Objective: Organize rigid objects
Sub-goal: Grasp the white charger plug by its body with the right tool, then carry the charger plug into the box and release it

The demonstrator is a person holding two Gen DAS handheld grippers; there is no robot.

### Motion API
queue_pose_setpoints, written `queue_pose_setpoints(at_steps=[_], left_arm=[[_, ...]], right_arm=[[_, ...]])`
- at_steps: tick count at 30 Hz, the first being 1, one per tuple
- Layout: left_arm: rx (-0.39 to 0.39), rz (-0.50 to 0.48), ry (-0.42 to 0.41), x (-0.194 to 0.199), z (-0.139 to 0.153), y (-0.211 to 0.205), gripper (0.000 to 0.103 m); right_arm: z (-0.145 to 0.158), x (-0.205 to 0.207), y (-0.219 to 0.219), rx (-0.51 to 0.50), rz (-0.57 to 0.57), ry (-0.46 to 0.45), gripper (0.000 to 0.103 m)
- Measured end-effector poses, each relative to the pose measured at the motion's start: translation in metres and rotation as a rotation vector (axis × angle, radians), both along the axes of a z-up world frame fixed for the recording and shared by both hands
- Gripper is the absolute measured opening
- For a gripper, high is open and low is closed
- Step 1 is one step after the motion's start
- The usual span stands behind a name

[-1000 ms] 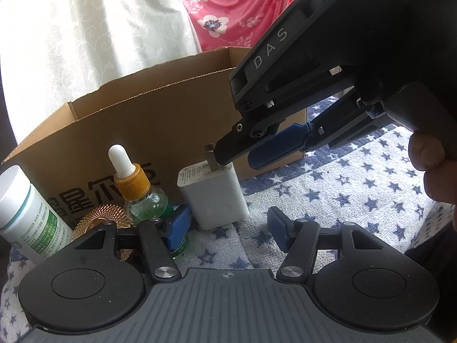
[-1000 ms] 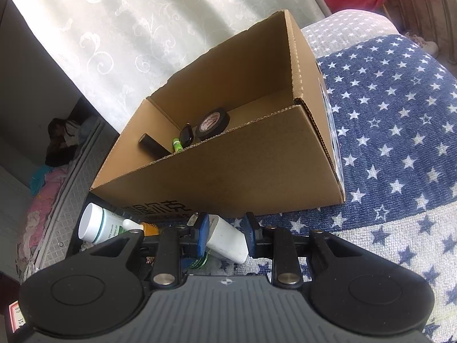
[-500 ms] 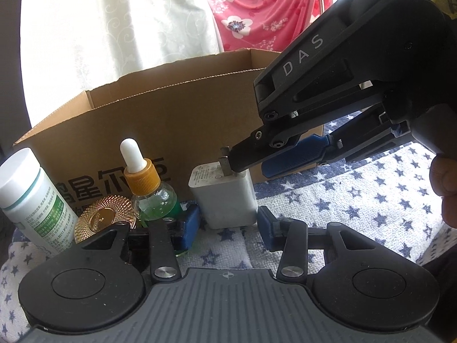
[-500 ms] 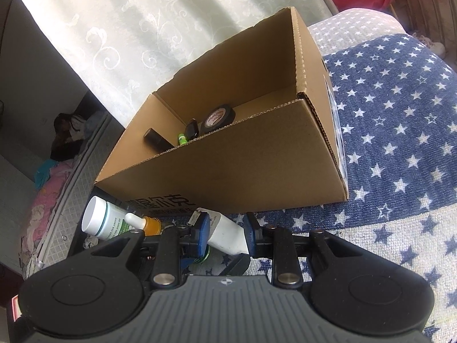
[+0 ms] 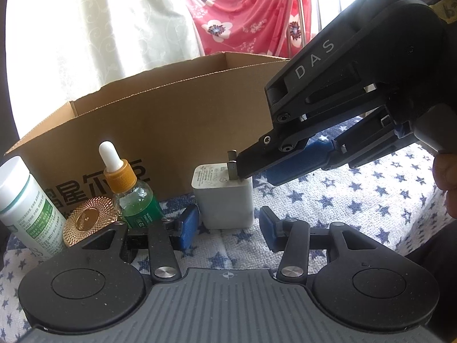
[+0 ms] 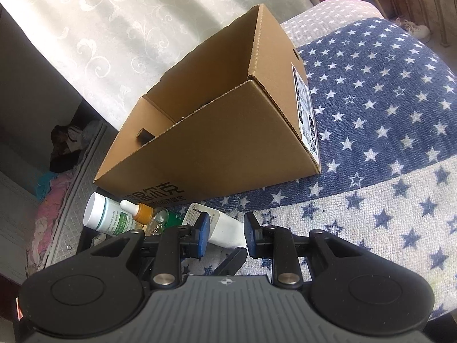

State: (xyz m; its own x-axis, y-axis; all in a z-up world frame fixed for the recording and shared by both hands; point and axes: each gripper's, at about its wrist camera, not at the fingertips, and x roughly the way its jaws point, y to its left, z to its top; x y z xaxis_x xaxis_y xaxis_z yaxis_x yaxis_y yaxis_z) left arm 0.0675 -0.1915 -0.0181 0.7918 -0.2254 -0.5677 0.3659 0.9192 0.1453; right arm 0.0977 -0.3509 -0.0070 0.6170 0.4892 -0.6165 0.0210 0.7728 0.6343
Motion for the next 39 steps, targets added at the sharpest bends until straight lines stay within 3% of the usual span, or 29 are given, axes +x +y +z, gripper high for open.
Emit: queue_pose_setpoints(at_steps=[4,9,12,14,16,21,27,33,36,39], left_arm=[[-0.013,-0.008,0.020,0.005,0.002,0.001,0.054],[-0.003,-0.016,0.006,0.007,0.003,-0.003,0.055],[0.013,-0.013,-0.021,0.007,0.003,-0.006,0.054],[0.033,-0.009,-0.035,0.005,0.002,-0.007,0.046],[0.047,-0.008,-0.044,0.003,0.003,-0.007,0.044],[0.002,-0.005,-0.021,-0.002,0.013,0.000,0.044],[-0.044,-0.039,-0.098,-0.023,0.056,0.015,0.044],[-0.046,-0.064,-0.214,-0.022,0.108,0.029,0.044],[-0.032,-0.064,-0.210,0.003,0.128,0.036,0.044],[-0.037,-0.060,-0.149,0.040,0.142,0.049,0.043]], right_arm=[[-0.001,0.000,-0.002,0.014,-0.002,0.002,0.029],[-0.003,0.001,-0.003,0.028,-0.001,0.003,0.029],[-0.004,0.000,-0.003,0.031,0.001,0.001,0.029],[-0.004,0.000,-0.003,0.029,0.000,0.000,0.029],[-0.002,-0.001,-0.003,0.014,-0.006,-0.003,0.029],[0.005,-0.007,0.002,0.004,-0.006,-0.002,0.029],[0.051,-0.028,0.014,-0.034,-0.012,-0.088,0.029],[0.120,-0.029,0.030,-0.098,0.003,-0.240,0.029],[0.142,-0.010,0.039,-0.124,0.030,-0.269,0.029],[0.152,0.026,0.047,-0.119,0.071,-0.258,0.029]])
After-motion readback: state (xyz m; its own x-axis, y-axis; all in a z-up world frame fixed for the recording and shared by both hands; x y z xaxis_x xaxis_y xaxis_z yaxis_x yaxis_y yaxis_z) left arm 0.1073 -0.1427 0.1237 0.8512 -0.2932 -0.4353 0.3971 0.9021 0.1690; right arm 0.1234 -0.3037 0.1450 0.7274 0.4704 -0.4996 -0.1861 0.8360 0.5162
